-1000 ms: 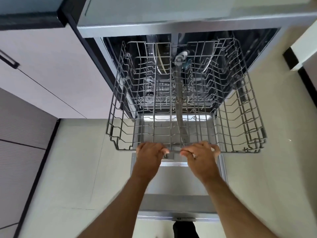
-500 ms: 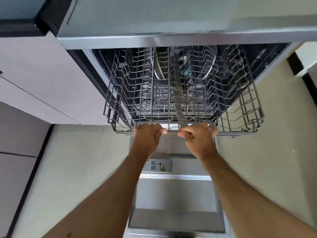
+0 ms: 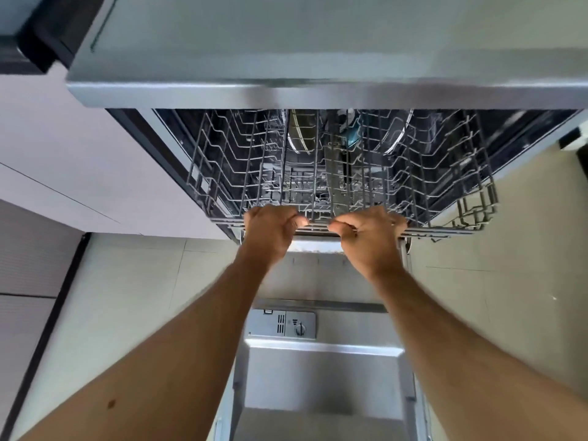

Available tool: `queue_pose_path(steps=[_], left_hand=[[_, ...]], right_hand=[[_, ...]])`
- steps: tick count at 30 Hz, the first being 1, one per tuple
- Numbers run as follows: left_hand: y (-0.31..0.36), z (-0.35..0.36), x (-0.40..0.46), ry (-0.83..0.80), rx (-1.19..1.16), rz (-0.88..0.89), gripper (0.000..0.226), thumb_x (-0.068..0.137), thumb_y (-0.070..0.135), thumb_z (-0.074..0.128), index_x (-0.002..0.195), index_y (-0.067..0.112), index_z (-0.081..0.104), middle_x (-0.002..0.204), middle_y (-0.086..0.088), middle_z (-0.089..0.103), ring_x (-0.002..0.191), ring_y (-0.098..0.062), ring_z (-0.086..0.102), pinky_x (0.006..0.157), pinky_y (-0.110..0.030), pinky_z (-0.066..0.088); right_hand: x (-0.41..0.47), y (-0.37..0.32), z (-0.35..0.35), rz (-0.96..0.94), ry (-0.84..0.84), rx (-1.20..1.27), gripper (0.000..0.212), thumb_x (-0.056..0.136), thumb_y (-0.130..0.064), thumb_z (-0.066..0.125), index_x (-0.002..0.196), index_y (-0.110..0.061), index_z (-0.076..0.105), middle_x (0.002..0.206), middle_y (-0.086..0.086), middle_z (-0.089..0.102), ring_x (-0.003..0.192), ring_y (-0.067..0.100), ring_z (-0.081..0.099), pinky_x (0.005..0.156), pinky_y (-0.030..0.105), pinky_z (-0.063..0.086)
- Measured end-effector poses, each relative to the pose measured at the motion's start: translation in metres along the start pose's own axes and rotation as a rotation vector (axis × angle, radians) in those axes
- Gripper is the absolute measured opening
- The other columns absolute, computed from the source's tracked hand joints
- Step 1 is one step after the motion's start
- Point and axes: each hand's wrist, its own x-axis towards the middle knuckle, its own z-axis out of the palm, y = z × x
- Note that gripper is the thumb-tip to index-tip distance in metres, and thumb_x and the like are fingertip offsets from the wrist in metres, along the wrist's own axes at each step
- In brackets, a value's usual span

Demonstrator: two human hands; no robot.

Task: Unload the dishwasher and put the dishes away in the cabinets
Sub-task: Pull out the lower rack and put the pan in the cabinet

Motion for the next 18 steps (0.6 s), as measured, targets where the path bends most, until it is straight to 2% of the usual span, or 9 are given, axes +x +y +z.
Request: queue_pose_path(steps=[3,5,7,10,12,15,18], left_hand=[[-0.001,-0.003,0.021,-0.023,-0.015,-0.009,0.033,0.095,0.042,0.049,0.090,0.018,0.072,0.078,-0.002,0.070,0.077,-0.021,0.062,0.087,-0.027,0.021],[-0.007,-0.002,0.030,-0.039,-0.046,-0.005,0.029,0.095,0.040,0.053,0.091,0.019,0.072,0.078,0.000,0.070,0.075,-0.021,0.063,0.100,-0.039,0.033],[-0.013,-0.001,0.034,-0.051,-0.049,-0.006,0.034,0.093,0.045,0.050,0.091,0.020,0.072,0.077,0.002,0.071,0.073,-0.020,0.065,0.098,-0.051,0.041],[-0.013,-0.001,0.043,-0.022,-0.040,0.019,0.033,0.093,0.047,0.051,0.089,0.022,0.071,0.071,0.008,0.067,0.069,-0.018,0.063,0.088,-0.054,0.047],[-0.014,-0.001,0.054,-0.006,-0.042,0.035,0.025,0.094,0.039,0.056,0.090,0.019,0.071,0.070,0.008,0.065,0.067,-0.018,0.062,0.083,-0.053,0.051],[-0.013,-0.004,0.074,-0.015,-0.025,0.042,0.026,0.097,0.035,0.054,0.093,0.015,0.071,0.076,-0.001,0.071,0.069,-0.018,0.065,0.079,-0.047,0.055],[-0.010,-0.007,0.088,-0.024,-0.015,0.039,0.025,0.098,0.029,0.055,0.098,0.011,0.071,0.084,-0.007,0.073,0.072,-0.020,0.067,0.084,-0.047,0.054]], right_hand=[[0.022,0.001,0.003,-0.001,0.000,0.022,0.009,0.086,-0.031,0.070,0.085,-0.034,0.078,0.081,-0.023,0.070,0.103,0.015,0.055,0.096,0.035,0.015],[0.030,0.000,0.006,0.006,0.017,0.045,0.008,0.085,-0.028,0.072,0.084,-0.032,0.078,0.082,-0.021,0.072,0.101,0.016,0.055,0.096,0.034,0.014],[0.032,0.002,0.010,-0.021,0.048,0.050,0.007,0.084,-0.026,0.074,0.083,-0.031,0.078,0.081,-0.020,0.072,0.100,0.018,0.058,0.099,0.039,0.016],[0.040,0.005,0.012,-0.038,0.073,0.014,0.008,0.084,-0.027,0.073,0.084,-0.032,0.078,0.079,-0.023,0.069,0.100,0.017,0.054,0.094,0.036,0.017],[0.054,0.006,0.010,-0.027,0.047,-0.010,0.008,0.086,-0.031,0.071,0.089,-0.034,0.078,0.082,-0.023,0.069,0.102,0.015,0.051,0.097,0.040,0.019],[0.078,0.006,0.008,0.007,0.002,0.003,0.010,0.088,-0.038,0.068,0.094,-0.036,0.077,0.084,-0.026,0.066,0.106,0.013,0.048,0.100,0.044,0.021],[0.094,0.005,0.011,0.036,-0.006,0.020,0.011,0.088,-0.039,0.069,0.094,-0.036,0.077,0.086,-0.024,0.068,0.107,0.013,0.051,0.094,0.039,0.020]])
